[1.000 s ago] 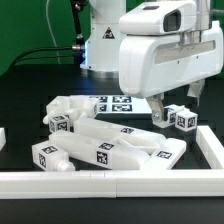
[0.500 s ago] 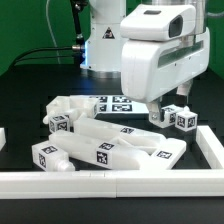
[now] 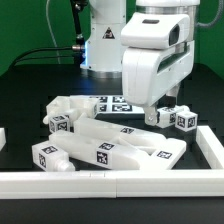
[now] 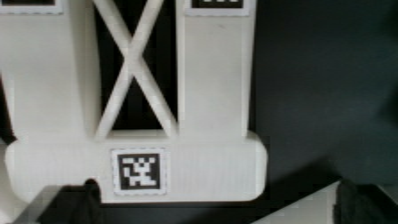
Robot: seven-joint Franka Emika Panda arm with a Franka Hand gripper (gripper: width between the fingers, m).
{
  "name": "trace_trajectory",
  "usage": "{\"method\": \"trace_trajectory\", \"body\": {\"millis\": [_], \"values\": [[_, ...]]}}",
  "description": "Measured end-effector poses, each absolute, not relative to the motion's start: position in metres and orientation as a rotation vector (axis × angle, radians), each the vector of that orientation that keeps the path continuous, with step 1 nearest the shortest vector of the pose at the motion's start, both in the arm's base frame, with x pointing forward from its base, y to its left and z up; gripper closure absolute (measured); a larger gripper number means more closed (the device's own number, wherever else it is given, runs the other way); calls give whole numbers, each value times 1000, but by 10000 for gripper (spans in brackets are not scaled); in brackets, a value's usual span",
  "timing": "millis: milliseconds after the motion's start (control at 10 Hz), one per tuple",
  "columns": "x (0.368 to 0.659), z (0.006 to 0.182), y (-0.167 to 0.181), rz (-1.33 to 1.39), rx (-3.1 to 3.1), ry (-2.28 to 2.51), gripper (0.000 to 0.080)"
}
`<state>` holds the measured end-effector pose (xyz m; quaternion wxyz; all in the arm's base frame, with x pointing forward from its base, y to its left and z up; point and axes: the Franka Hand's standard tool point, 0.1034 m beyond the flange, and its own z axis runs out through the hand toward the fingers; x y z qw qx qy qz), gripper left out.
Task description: Assemble chair
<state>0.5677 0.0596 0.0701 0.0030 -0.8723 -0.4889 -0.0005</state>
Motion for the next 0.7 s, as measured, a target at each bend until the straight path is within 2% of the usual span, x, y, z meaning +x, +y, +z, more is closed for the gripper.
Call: {"method": "trace_trajectory", "body": {"millis": [300, 700], "values": [[544, 50, 22, 23, -2719, -1553, 150], [517, 28, 7, 14, -2727, -1524, 150]]}}
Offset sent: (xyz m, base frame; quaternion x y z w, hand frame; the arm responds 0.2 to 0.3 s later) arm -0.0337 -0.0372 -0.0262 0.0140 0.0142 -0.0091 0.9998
